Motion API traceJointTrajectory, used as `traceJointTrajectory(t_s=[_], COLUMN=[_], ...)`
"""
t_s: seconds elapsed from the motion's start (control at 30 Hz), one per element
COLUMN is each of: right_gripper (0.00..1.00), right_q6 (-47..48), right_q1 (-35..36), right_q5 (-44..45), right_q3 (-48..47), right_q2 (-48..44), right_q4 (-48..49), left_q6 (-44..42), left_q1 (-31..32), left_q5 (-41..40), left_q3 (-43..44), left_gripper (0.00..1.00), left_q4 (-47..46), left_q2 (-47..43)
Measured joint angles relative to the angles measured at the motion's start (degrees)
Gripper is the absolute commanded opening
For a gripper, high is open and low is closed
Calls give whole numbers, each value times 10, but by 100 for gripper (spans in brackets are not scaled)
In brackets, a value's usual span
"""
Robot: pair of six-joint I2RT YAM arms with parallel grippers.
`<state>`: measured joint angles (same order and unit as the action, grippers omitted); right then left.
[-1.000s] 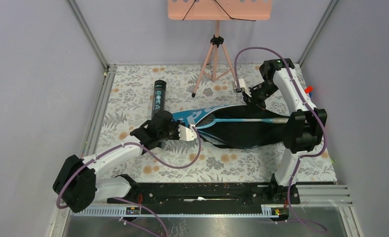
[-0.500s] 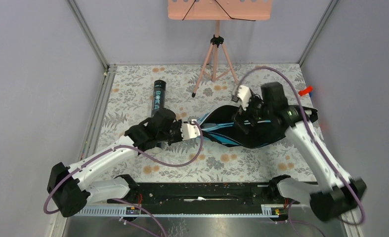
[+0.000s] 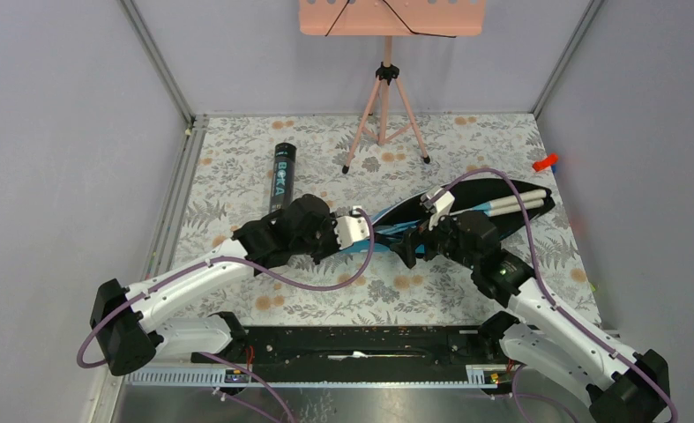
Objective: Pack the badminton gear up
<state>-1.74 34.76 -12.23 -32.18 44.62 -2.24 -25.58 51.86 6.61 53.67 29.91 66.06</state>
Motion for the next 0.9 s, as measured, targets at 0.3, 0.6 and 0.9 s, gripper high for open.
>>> traceJointTrajectory(t_s=[0.3, 0.6, 0.9], right_gripper=[99, 100, 99], right_q6=[-17, 12, 27], right_q1=[23, 24, 24], right_q5=[72, 84, 83], right_q3=[10, 13, 36], right_q2=[26, -39, -47], right_q4=[27, 12, -4], left_q6=[34, 29, 17], left_q1=[0, 1, 3], left_q5=[0, 2, 5], left_q3=[8, -5, -23], left_gripper=[0, 0, 0], left_q4=[-1, -3, -9], left_q2=[7, -11, -28])
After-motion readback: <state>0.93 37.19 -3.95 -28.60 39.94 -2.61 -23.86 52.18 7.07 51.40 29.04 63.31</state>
